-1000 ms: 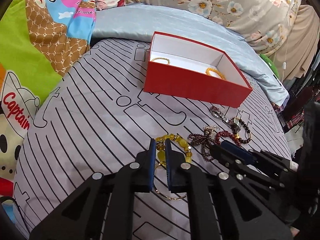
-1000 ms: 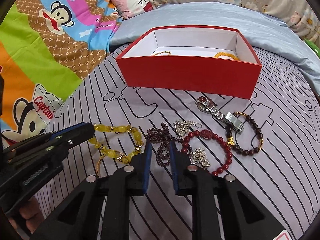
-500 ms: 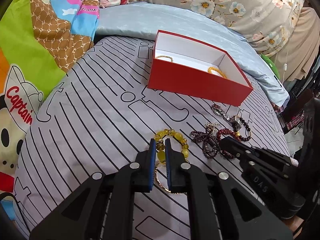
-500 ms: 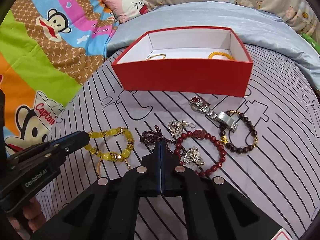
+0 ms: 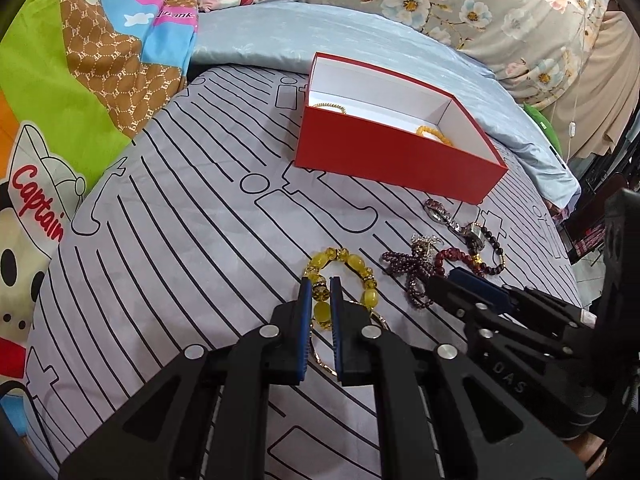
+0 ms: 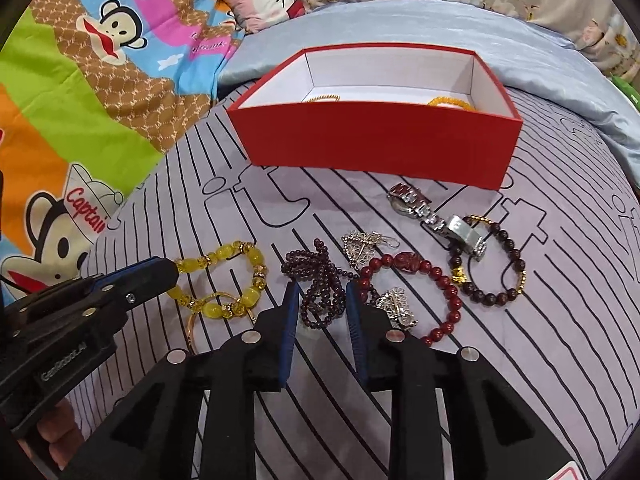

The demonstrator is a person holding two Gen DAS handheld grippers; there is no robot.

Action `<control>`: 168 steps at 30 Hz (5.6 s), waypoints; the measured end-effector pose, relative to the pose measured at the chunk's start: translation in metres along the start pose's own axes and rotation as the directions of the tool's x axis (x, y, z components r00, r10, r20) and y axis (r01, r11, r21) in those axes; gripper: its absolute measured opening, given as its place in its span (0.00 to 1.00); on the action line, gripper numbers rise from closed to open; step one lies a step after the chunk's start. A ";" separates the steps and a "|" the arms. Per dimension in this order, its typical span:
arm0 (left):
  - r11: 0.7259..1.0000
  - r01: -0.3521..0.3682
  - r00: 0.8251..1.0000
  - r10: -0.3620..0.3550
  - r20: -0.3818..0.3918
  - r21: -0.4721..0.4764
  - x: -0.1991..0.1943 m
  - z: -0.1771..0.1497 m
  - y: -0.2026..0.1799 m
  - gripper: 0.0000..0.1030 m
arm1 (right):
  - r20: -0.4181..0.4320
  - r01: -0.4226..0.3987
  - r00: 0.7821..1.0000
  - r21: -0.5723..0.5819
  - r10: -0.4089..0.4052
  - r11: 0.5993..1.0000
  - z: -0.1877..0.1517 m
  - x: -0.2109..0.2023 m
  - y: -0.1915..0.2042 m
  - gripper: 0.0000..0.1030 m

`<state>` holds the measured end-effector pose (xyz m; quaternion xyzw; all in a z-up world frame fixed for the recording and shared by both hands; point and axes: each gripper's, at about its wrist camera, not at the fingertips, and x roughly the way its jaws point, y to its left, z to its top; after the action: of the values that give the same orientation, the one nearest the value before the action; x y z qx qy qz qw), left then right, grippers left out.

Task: Organize jewelry
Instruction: 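Lift the yellow bracelet and garnet strand up off the sheet with both tools, then carry both held pieces over the red box and open both tools, then move both open tools from the box back to the remaining jewelry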

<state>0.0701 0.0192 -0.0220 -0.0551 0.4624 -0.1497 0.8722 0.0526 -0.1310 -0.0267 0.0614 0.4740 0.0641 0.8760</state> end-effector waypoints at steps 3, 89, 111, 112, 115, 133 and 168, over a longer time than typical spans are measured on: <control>1.000 0.000 1.000 -0.001 -0.004 -0.002 0.001 -0.001 0.001 0.08 | -0.006 0.004 1.000 0.007 -0.004 1.000 -0.001 0.004 -0.001 0.15; 0.986 0.122 0.975 -0.140 0.173 0.110 0.042 0.215 -0.082 0.08 | 0.238 -0.034 0.971 0.124 0.004 0.992 0.167 -0.014 -0.087 0.03; 0.994 0.045 0.994 -0.054 0.099 0.097 0.088 0.205 -0.062 0.08 | 0.170 0.014 0.985 0.124 -0.035 0.992 0.166 0.030 -0.087 0.03; 0.994 0.036 0.994 -0.046 0.097 0.100 0.090 0.204 -0.063 0.08 | 0.168 0.018 0.985 0.123 -0.038 0.992 0.166 0.031 -0.086 0.03; 0.994 0.016 0.996 -0.025 0.088 0.108 0.096 0.199 -0.062 0.08 | 0.165 0.025 0.985 0.121 -0.045 0.992 0.166 0.033 -0.086 0.03; 0.979 -0.153 0.979 0.133 0.152 0.131 0.093 0.183 -0.062 0.48 | 0.209 0.090 0.972 0.113 -0.112 0.990 0.157 0.008 -0.074 0.42; 0.977 -0.165 0.985 0.156 0.079 0.131 -0.004 0.012 -0.035 0.48 | 0.151 0.146 0.974 0.143 -0.167 0.979 -0.022 -0.091 -0.065 0.43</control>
<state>0.0704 -0.0129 -0.0036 0.0376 0.4241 -0.1081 0.8984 -0.0117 -0.2097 0.0256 0.0860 0.4079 -0.0415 0.9080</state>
